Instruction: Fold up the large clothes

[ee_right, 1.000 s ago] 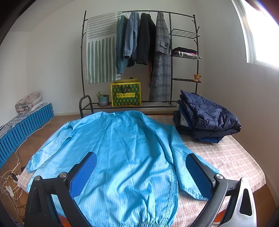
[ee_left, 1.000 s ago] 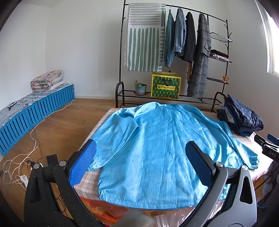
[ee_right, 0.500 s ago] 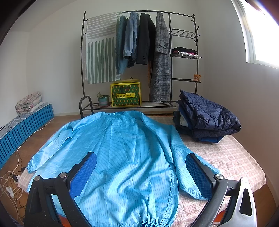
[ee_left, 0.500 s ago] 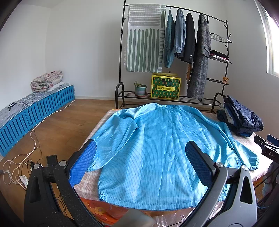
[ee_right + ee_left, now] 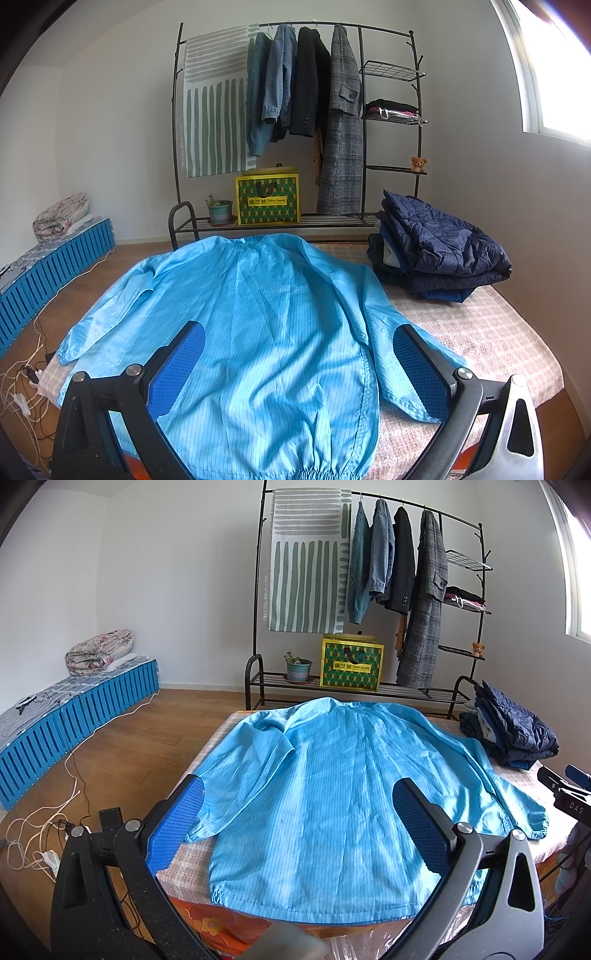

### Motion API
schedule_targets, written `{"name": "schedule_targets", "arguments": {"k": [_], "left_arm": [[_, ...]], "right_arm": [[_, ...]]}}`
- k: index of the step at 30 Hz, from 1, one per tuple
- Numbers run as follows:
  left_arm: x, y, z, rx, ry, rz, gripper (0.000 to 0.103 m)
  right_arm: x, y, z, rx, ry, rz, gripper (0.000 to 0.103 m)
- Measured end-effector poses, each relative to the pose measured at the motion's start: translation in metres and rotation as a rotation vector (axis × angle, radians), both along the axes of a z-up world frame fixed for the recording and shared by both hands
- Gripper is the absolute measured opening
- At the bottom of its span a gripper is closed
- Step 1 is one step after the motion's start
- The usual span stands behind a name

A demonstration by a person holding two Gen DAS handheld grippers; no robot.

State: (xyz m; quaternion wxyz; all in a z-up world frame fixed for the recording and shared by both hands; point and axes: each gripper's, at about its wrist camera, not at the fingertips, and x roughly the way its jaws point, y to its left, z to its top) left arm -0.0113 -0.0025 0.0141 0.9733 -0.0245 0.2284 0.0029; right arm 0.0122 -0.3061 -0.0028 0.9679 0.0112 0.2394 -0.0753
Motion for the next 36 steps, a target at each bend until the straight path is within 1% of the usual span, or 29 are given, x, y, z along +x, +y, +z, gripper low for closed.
{"name": "schedule_targets", "arguments": {"k": [3,5,12,15,21,25,29,31,33,36], "left_arm": [[0.0,0.0,0.0,0.003,-0.001,0.001,0.103],[0.003,-0.001,0.015,0.002,0.001,0.0,0.103],[0.003,-0.001,0.024,0.005,0.008,0.008,0.103],[0.004,0.003,0.024,0.007,0.011,0.013,0.103],[0.018,0.017,0.012,0.005,0.038,0.027,0.103],[0.036,0.038,0.004,0.016,0.082,0.041,0.103],[0.059,0.067,-0.008,0.049,0.108,0.103,0.103],[0.072,0.084,-0.016,0.046,0.125,0.122,0.103],[0.087,0.104,-0.025,0.016,0.159,0.138,0.103],[0.109,0.135,-0.039,-0.067,0.218,0.136,0.103]], "right_arm": [[0.0,0.0,0.0,0.001,0.001,0.001,0.103],[0.0,0.0,0.0,0.001,0.0,0.001,0.103],[0.0,0.001,0.0,0.002,0.001,0.001,0.103],[0.001,0.003,-0.001,0.002,0.001,0.006,0.103],[0.009,0.016,0.0,0.008,0.014,0.04,0.103],[0.019,0.028,0.002,0.01,0.023,0.089,0.103],[0.034,0.044,0.005,0.006,0.032,0.148,0.103],[0.045,0.053,0.008,-0.004,0.023,0.173,0.103],[0.057,0.063,0.012,0.008,0.011,0.211,0.103],[0.075,0.081,0.018,0.046,-0.007,0.278,0.103]]}}
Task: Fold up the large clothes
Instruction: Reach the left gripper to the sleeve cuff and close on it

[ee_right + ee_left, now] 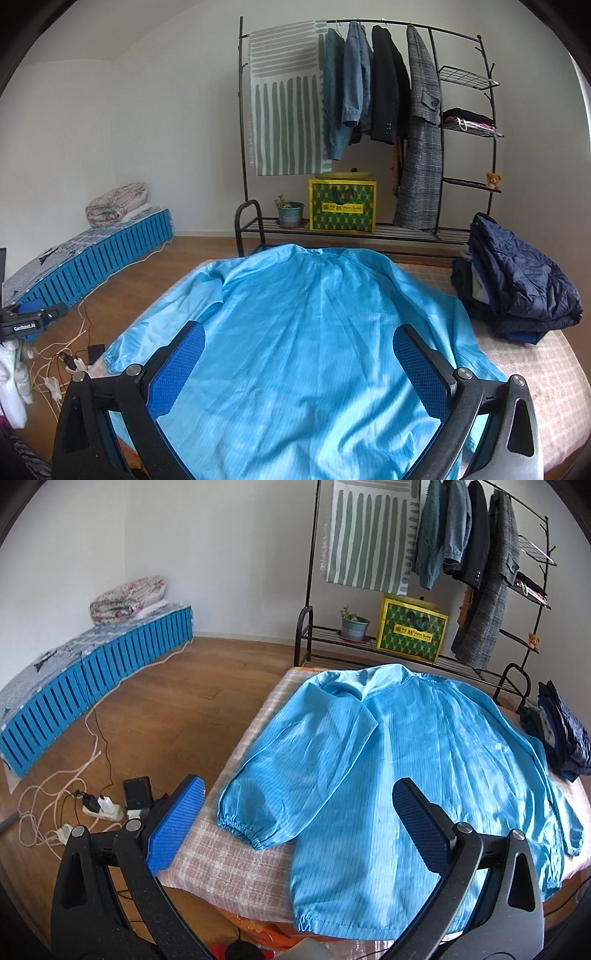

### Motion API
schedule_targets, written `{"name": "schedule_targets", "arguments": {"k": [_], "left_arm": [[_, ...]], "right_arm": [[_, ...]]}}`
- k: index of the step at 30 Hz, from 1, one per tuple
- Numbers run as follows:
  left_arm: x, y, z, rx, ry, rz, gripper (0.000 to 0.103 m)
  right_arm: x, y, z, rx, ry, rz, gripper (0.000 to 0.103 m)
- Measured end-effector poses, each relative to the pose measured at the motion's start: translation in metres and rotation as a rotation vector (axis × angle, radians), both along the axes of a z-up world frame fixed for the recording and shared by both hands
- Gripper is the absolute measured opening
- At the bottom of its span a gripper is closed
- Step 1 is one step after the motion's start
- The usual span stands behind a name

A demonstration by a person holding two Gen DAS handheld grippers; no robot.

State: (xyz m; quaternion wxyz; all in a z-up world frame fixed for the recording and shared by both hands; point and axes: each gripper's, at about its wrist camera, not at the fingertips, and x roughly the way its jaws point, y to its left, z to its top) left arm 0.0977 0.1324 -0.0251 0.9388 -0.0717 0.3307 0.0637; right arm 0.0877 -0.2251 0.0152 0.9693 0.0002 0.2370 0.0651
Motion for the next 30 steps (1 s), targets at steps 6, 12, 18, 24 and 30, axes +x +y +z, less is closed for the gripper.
{"name": "schedule_targets", "arguments": {"k": [6,12,18,24,30], "left_arm": [[0.039,0.062,-0.041,-0.098,0.131,0.11,0.089],[0.065,0.11,-0.11,-0.35,0.321,0.192,0.084],[0.078,0.147,-0.164,-0.561,0.407,0.329,0.078],[0.098,0.156,-0.196,-0.572,0.466,0.363,0.071],[0.116,0.145,-0.207,-0.507,0.518,0.317,0.055]], "right_arm": [[0.024,0.034,-0.006,0.014,-0.002,0.105,0.103],[0.028,0.035,-0.039,-0.007,0.019,0.121,0.103],[0.034,0.026,-0.054,-0.012,0.092,0.143,0.1],[0.03,0.019,-0.052,-0.009,0.08,0.134,0.101],[0.029,0.024,-0.058,-0.079,0.076,0.128,0.101]]}}
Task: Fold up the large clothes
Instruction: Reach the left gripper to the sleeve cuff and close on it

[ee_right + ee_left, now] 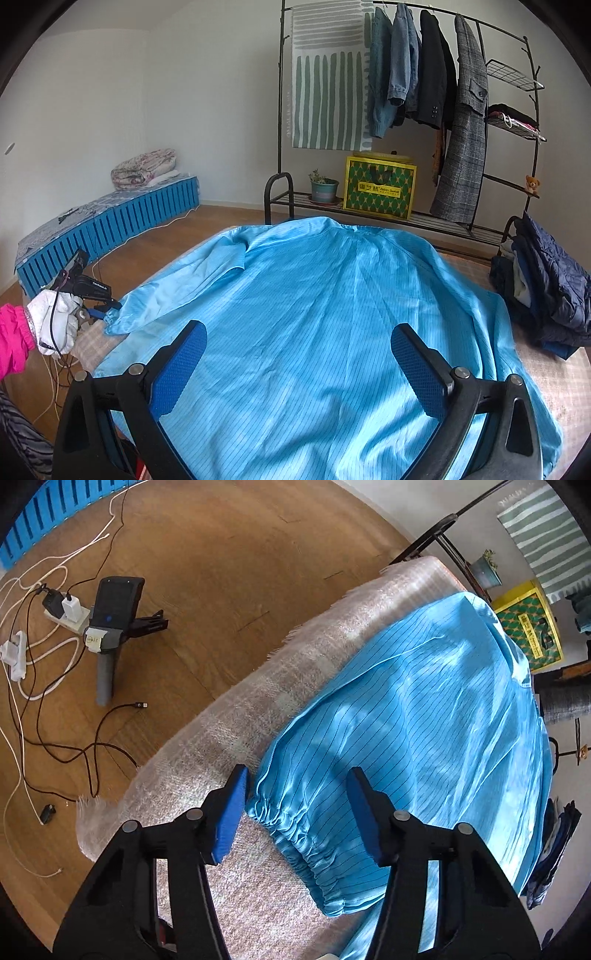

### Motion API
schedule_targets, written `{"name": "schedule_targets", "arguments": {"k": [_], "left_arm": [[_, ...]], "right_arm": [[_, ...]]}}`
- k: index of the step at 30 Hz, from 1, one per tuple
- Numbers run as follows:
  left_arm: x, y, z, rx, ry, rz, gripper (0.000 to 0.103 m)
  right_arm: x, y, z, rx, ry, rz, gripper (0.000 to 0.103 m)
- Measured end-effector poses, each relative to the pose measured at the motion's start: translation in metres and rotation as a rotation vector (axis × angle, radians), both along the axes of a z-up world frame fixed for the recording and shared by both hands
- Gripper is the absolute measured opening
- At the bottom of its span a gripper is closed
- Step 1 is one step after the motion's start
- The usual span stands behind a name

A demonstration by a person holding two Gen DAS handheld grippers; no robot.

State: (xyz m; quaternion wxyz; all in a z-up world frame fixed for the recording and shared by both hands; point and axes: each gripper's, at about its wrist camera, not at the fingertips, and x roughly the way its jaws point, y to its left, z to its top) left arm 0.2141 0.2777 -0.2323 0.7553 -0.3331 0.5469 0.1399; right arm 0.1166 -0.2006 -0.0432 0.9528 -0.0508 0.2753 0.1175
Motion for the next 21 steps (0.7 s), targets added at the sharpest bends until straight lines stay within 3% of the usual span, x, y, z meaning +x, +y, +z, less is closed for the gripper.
{"name": "schedule_targets", "arguments": {"k": [3,4,5,8,12,21], "left_arm": [[0.006,-0.004,0.002,0.047,0.011,-0.023,0.027],[0.006,-0.004,0.002,0.057,0.012,-0.03,0.011],[0.006,-0.004,0.002,0.057,0.007,-0.032,0.008],[0.006,-0.009,0.011,0.106,-0.005,-0.034,0.005],[0.007,-0.025,0.044,0.263,-0.073,-0.094,0.003],[-0.024,-0.063,0.16,0.562,-0.373,-0.182,0.002]], "right_arm": [[0.002,0.001,-0.004,-0.002,0.021,0.006,0.101],[0.002,0.002,-0.005,-0.002,0.025,0.008,0.101],[0.002,0.004,-0.006,-0.004,0.025,0.011,0.101],[0.001,0.009,-0.007,-0.018,0.02,0.02,0.101],[0.003,0.014,-0.01,-0.023,0.036,0.031,0.101],[0.011,0.014,-0.023,0.026,0.145,0.039,0.096]]}}
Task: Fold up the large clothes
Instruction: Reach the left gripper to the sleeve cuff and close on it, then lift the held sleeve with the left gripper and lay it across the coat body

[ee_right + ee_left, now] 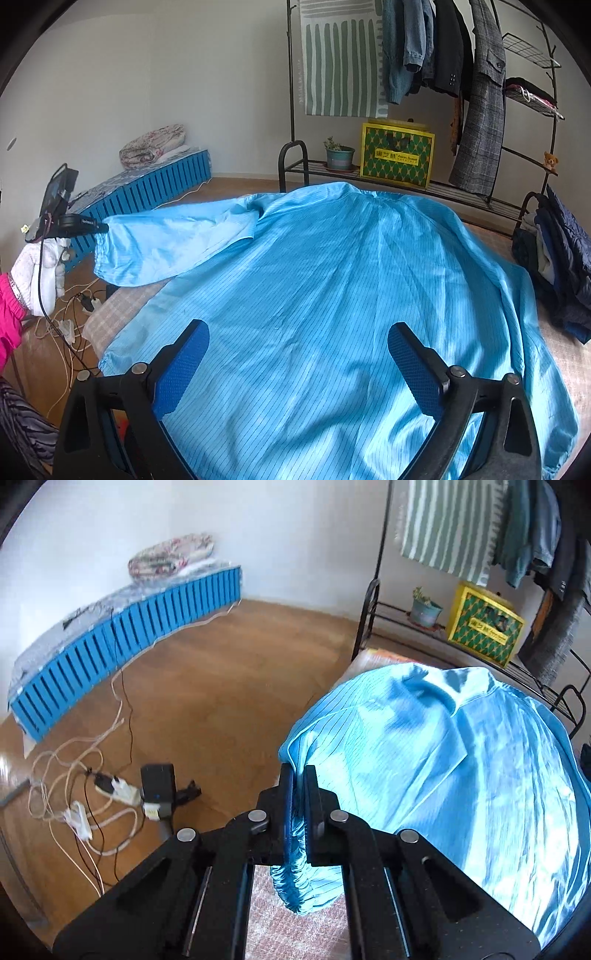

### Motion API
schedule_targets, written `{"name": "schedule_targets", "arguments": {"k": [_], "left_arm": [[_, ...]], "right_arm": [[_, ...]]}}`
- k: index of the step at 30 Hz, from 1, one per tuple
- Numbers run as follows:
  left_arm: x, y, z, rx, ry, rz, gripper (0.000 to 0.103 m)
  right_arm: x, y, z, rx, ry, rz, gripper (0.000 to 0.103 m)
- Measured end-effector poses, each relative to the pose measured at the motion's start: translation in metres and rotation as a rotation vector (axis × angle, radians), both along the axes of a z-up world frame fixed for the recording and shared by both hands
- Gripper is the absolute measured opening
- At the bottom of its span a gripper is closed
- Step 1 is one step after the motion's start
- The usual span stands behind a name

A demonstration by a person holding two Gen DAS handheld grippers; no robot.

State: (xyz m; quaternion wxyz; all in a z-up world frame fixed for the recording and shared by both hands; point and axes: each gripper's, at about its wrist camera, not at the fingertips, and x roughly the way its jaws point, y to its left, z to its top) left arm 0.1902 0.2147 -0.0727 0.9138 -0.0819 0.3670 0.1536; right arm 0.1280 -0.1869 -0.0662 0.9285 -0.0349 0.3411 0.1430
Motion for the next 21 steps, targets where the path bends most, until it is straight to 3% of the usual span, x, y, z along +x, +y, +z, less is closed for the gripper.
{"name": "schedule_targets", "arguments": {"k": [4,7,11,15,21], "left_arm": [[-0.027,-0.042,0.03,0.106,-0.083,-0.152,0.002],[-0.051,-0.079,0.03,0.132,-0.095,-0.307,0.002],[-0.087,-0.133,0.013,0.2,-0.062,-0.508,0.002],[-0.117,-0.182,-0.01,0.255,-0.013,-0.681,0.002],[-0.138,-0.226,-0.038,0.286,0.054,-0.806,0.002]], "right_arm": [[0.009,-0.006,-0.008,0.056,0.077,-0.01,0.093],[0.02,-0.014,-0.013,0.12,0.142,-0.033,0.089],[0.039,-0.027,-0.017,0.218,0.211,-0.065,0.085],[0.055,-0.031,-0.023,0.247,0.253,-0.084,0.079],[0.067,-0.02,-0.037,0.279,0.312,-0.053,0.078]]}}
